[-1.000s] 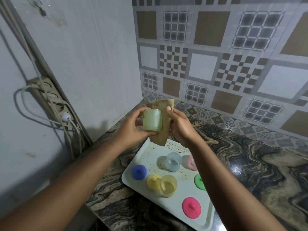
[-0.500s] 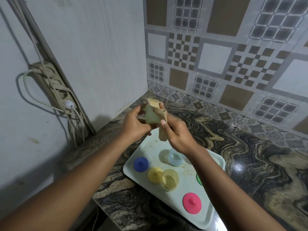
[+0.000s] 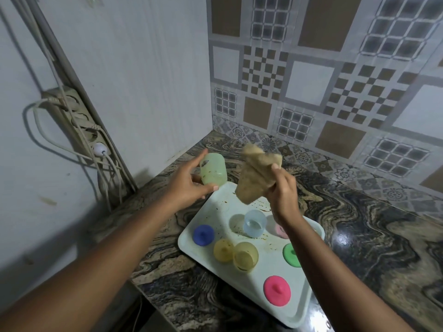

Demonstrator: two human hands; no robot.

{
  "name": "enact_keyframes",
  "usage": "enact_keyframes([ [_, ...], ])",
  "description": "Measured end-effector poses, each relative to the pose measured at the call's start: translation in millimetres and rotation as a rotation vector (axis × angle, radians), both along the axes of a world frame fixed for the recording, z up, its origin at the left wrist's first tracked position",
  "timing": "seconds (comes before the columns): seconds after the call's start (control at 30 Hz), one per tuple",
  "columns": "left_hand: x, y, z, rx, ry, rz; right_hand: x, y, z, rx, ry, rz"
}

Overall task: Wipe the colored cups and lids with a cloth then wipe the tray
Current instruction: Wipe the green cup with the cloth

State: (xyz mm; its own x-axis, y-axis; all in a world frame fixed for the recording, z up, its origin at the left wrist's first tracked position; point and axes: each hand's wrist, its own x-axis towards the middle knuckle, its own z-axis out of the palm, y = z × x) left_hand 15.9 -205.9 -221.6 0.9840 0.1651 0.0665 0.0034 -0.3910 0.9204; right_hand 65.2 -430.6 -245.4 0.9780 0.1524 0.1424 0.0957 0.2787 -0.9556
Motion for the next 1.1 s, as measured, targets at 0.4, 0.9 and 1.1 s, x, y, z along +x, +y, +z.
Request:
enact_keyframes([
  [0.4, -15.2, -15.8, 16.3, -0.225, -0.029, 0.016, -9.0, 33.9, 35.7, -0.636, -0.445, 0.206],
  [0.9, -16.2, -0.3, 9.3, -0.113, -0.052, 0.138, -32.7, 15.1, 12.3, -0.71, -0.763, 0.219],
  [1.1, -24.1, 10.4, 5.5, -0.223, 0.016, 0.117, -30.1, 1.4, -8.1, -0.443, -0.356, 0.15],
])
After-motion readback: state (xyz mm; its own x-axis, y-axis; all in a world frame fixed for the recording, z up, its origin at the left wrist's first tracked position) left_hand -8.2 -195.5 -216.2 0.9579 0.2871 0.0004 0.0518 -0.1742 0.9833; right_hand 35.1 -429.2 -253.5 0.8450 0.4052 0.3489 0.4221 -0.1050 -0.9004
